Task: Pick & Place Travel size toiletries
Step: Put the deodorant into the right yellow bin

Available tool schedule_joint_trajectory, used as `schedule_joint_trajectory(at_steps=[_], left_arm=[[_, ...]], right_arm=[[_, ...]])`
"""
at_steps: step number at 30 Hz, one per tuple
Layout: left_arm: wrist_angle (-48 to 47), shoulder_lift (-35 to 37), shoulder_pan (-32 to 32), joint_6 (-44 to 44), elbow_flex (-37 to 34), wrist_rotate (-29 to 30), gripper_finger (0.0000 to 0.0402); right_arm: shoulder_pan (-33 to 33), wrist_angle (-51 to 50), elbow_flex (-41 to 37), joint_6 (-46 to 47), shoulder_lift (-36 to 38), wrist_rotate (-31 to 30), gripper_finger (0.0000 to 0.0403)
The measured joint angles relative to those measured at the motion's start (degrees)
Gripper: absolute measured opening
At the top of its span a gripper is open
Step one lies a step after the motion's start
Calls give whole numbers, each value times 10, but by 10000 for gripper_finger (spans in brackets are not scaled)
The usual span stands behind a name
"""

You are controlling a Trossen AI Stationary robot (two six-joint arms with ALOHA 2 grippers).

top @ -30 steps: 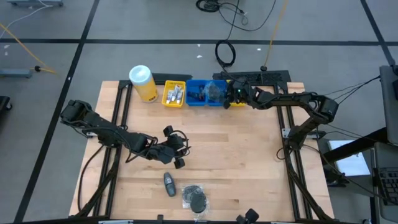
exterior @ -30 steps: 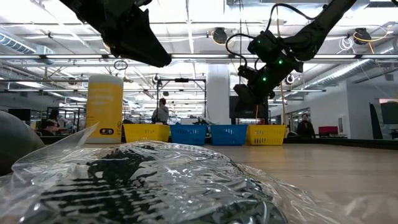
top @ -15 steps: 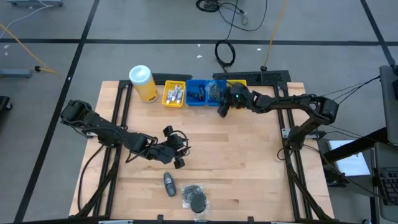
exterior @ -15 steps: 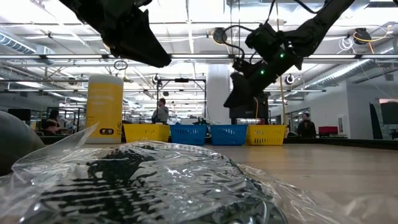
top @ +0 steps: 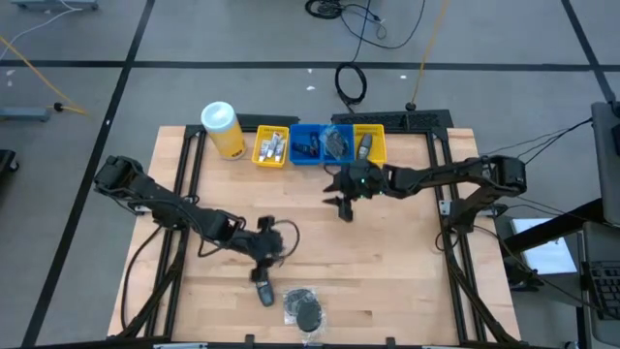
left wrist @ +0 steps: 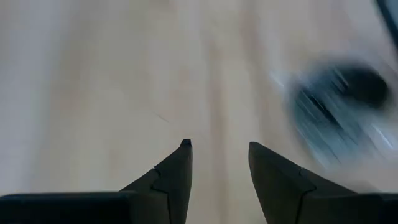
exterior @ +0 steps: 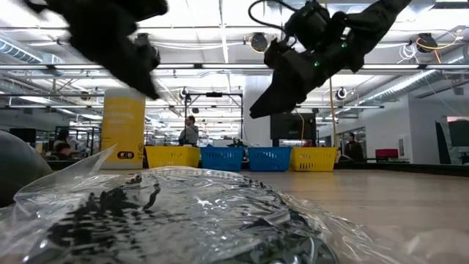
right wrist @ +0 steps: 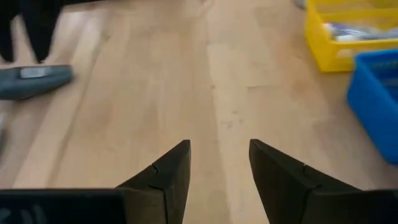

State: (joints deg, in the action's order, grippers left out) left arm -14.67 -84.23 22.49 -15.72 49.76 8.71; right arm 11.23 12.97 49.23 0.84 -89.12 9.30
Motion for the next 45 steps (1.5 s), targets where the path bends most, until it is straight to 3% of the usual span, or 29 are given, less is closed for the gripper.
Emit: schedule_joint_trajectory(at_steps=[3,7,27,38,45], left_arm=[[-47,0,13,22,0,-86,157],[-88,0,31,21,0,-134,157],[-170,0,65,12,0,-93,159],[-165,-48,80,70,0,-91,242],[-136,-87,94,162,0,-86,253]], right_arm=[[-23,0,0,0,0,-1,156],[-43,0,0,1,0,-2,155],[-61,0,0,15,0,-2,155],[-61,0,0,15,0,-2,155],[-61,0,0,15,0,-2,155]])
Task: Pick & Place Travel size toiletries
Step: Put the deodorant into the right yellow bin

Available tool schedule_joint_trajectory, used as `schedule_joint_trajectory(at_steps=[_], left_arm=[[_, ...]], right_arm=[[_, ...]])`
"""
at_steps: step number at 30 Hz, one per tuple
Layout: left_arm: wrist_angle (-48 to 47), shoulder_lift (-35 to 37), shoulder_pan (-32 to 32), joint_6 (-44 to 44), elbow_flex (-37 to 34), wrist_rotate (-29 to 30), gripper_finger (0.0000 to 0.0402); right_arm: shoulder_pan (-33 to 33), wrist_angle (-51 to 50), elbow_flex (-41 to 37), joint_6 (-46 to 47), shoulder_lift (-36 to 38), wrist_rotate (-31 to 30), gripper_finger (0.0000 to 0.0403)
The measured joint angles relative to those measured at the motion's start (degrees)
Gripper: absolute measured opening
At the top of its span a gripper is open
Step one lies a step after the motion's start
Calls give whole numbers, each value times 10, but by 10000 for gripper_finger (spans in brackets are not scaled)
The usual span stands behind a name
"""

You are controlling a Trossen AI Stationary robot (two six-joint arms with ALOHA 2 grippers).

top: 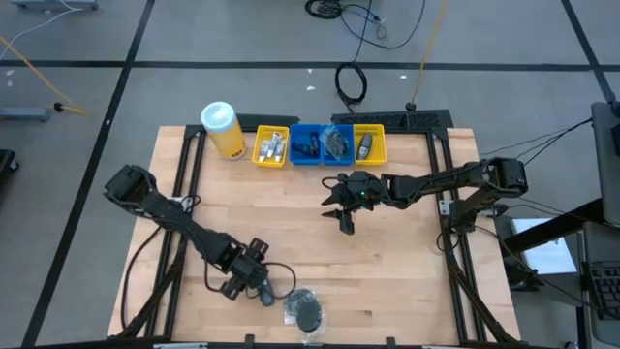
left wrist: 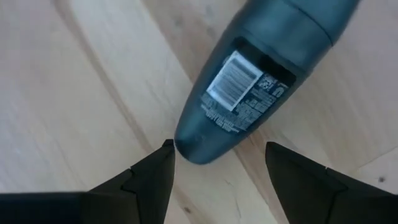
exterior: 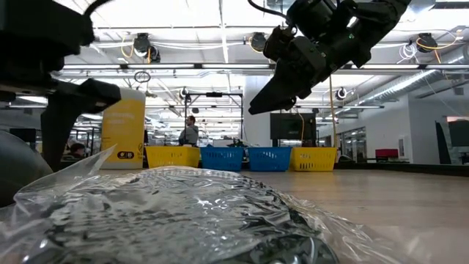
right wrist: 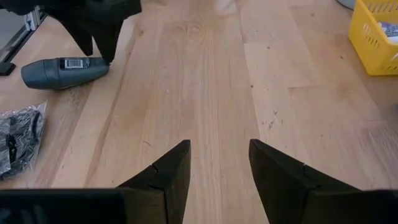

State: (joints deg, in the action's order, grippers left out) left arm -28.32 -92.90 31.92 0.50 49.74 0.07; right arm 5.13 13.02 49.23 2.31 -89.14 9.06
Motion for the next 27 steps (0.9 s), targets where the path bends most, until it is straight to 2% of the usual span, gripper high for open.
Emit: schedule_joint_trajectory(at_steps=[4,11,19,27], left_arm=[[11,1,6,50,0,11,253],[44,1,8,112,0,65,253],[75,-39,5,117,1,38,253],[111,-52,11,158,2,35,253]], right_arm=[[0,0,0,-1,0,0,155],[0,0,0,-1,0,0,155],[0,-2,0,-2,0,0,155],[0,-18,0,-1,0,0,155]])
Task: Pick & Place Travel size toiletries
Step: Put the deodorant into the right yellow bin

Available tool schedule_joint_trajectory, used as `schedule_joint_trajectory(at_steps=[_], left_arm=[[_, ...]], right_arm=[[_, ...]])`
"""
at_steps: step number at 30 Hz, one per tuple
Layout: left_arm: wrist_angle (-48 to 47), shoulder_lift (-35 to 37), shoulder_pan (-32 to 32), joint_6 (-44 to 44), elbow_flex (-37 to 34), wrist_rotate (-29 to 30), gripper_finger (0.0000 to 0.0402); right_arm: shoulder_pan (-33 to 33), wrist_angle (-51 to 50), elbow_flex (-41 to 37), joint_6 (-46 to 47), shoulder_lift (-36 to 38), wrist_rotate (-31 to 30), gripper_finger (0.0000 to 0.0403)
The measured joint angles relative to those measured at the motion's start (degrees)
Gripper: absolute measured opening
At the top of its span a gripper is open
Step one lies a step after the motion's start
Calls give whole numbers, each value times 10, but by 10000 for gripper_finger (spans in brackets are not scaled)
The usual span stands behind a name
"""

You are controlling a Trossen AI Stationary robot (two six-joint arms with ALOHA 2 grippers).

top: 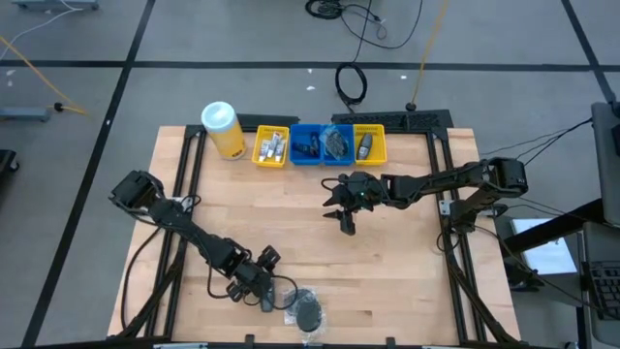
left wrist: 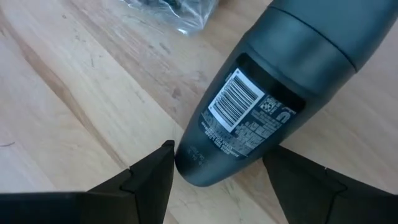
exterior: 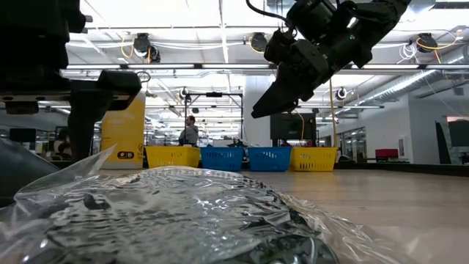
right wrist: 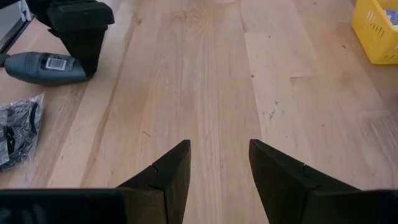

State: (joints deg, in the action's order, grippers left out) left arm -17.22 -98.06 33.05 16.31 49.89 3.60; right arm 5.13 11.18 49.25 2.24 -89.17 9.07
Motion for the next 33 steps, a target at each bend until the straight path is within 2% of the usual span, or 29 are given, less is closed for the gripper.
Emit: schedule_joint_trajectory(at_steps=[5,20,24,33], left_arm=[[11,-1,3,13,0,-2,253],[17,-1,-1,228,0,-20,251],[18,-2,-10,252,0,-43,230],[39,-3,-27,250,-2,-70,156]], right_arm=[[0,0,0,-1,0,0,155],[0,-3,0,0,0,0,155],[0,-3,0,1,0,0,155],[0,-3,0,1,0,0,155]])
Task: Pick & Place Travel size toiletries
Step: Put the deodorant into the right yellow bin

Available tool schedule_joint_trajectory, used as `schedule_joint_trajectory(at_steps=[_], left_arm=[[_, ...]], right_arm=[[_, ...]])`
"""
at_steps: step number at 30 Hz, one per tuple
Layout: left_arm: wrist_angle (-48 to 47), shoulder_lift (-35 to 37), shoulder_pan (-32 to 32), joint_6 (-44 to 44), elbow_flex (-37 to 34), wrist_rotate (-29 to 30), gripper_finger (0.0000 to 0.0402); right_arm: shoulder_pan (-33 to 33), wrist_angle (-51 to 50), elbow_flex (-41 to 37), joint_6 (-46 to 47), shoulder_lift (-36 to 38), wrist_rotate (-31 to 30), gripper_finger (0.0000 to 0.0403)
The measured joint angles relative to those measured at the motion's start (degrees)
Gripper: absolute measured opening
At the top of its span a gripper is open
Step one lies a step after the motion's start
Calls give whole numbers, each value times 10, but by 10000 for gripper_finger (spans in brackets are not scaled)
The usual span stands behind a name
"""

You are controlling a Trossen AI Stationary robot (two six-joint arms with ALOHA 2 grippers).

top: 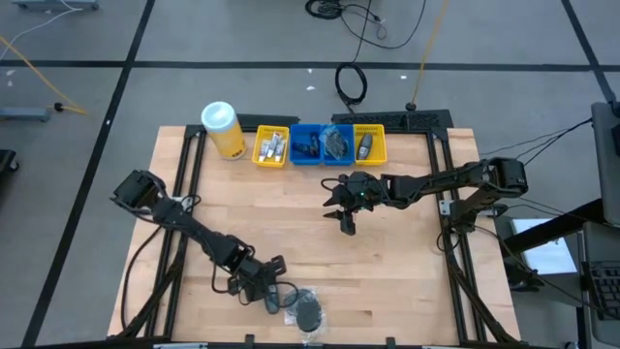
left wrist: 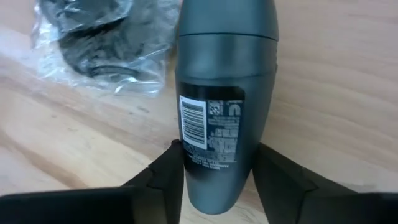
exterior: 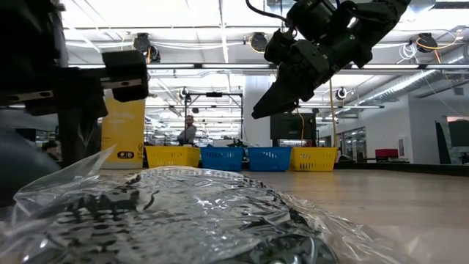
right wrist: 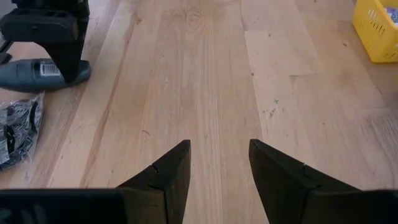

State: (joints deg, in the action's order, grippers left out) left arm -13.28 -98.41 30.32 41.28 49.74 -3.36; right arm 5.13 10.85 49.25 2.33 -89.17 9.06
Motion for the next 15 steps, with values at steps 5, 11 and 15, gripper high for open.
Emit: schedule_joint_trajectory(at_steps=[5,11,15], left_arm=[[7,2,-9,-39,1,3,113],[35,2,-15,-94,1,3,64],[33,1,-14,-107,1,5,23]], right_arm=[[0,0,0,0,0,0,155],[0,0,0,0,0,0,155],[0,0,0,0,0,0,155]])
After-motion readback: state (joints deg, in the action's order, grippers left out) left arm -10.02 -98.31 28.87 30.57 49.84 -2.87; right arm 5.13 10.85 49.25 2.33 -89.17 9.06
